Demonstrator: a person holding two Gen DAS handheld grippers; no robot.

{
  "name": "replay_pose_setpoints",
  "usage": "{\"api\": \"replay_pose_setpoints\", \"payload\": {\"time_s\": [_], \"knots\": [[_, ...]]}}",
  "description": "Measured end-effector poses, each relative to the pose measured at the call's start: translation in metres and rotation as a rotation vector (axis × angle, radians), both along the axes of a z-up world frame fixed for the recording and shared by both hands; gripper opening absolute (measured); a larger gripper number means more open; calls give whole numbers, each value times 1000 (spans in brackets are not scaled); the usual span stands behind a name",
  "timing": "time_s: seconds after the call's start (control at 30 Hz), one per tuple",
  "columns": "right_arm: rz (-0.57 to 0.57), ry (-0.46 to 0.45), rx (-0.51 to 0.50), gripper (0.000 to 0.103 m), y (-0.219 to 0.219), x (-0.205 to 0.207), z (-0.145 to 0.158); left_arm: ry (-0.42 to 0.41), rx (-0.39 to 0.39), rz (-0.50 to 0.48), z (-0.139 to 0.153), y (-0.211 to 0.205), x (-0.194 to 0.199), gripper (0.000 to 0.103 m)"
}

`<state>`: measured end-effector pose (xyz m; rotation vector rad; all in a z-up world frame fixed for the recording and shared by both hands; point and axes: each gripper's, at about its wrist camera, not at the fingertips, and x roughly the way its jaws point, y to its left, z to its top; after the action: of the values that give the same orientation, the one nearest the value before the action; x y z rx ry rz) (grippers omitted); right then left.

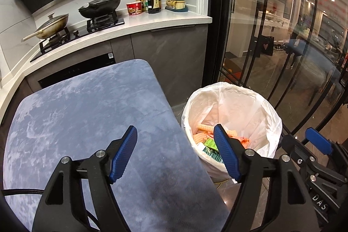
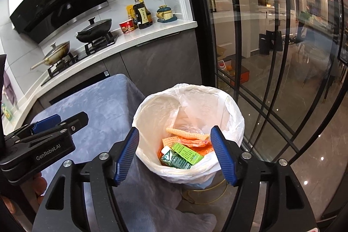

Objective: Collect trash

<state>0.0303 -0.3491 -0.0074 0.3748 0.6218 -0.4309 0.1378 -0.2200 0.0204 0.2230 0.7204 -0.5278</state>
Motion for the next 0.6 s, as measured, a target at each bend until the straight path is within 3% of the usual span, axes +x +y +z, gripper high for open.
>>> {"api": "replay_pose_setpoints", "payload": {"time_s": [0.6], "knots": [[5,61,4,70,7,-19,1,25,40,-4,-9,4,-20,70]]}}
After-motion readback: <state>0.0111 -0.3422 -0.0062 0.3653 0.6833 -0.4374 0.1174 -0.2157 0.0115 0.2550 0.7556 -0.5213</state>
